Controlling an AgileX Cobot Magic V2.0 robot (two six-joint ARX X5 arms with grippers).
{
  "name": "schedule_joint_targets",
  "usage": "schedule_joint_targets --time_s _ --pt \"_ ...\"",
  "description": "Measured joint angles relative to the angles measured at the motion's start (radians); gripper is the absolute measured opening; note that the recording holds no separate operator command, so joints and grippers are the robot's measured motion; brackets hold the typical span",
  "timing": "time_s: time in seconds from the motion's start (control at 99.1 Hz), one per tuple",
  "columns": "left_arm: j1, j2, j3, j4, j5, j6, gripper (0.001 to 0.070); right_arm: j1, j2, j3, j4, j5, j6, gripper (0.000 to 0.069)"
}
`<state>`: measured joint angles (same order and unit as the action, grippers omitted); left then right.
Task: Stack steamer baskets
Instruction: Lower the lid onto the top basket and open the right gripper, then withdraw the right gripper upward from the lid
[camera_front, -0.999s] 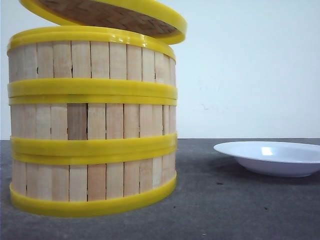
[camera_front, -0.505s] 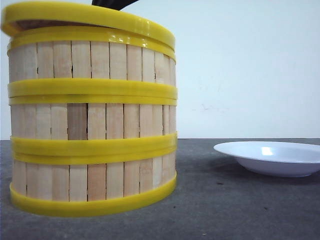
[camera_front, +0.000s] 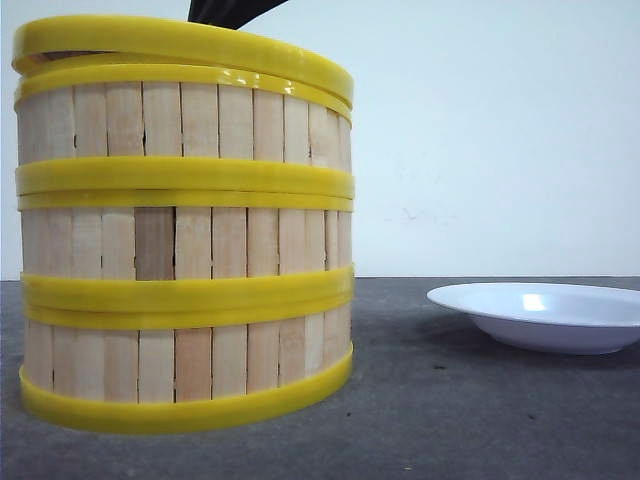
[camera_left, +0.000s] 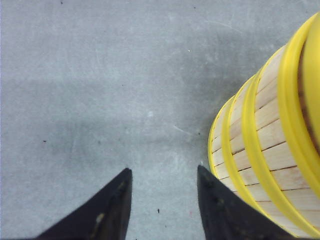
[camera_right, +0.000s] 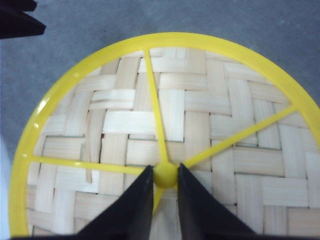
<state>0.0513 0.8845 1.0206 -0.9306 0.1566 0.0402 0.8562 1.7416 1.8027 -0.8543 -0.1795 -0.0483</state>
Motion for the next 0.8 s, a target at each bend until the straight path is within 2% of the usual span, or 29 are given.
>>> schedule_joint_targets --time_s 0.424,0.484,0.626,0.797 --pt "0.0 0.0 0.0 -0.001 0.0 0.0 0.0234 -0.002 0.035 0.009 0.013 0.016 -0.007 0.0061" --pt "0.0 0.0 0.0 -0.001 0.0 0.0 0.0234 -0.002 0.035 0.009 0.013 0.016 -0.008 0.0106" --pt "0.0 0.0 0.0 -0.001 0.0 0.0 0.0235 -0.002 0.036 0.009 0.012 0.019 -0.008 0.027" --pt "0.0 0.0 0.0 -0.001 0.0 0.0 0.0235 -0.013 0.03 0.009 0.01 0.022 -0.004 0.0336"
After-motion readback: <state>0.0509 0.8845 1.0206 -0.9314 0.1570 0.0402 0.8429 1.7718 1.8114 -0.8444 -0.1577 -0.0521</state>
